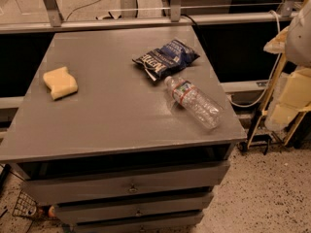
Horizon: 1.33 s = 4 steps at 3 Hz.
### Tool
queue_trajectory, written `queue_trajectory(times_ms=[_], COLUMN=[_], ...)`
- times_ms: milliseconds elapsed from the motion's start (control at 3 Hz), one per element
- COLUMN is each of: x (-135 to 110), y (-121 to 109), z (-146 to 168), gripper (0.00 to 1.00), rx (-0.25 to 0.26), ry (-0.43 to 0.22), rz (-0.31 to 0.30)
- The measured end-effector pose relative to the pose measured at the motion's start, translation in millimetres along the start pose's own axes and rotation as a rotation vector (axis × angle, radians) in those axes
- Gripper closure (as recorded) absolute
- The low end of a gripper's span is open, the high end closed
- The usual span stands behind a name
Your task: Place water bottle upright
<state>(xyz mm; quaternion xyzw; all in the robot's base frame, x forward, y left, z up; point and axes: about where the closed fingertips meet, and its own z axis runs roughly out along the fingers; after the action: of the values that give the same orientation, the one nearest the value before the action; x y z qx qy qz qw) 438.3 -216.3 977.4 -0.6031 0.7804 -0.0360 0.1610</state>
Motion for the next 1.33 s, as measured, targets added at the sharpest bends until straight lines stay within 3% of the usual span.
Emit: queue_trajectory(times_ms=[333, 667, 1000, 1333], x=[-5, -38, -85, -122], y=[-2, -18, -31, -31], z=[1, 8, 22, 44], gripper=[0.0, 0.0, 0.0, 0.0], rx=[-0.003, -0.029, -0.092, -0.137], ry=[-0.002, -0.021, -0.042, -0.006], rz=[-0.003, -0.021, -0.013, 0.05])
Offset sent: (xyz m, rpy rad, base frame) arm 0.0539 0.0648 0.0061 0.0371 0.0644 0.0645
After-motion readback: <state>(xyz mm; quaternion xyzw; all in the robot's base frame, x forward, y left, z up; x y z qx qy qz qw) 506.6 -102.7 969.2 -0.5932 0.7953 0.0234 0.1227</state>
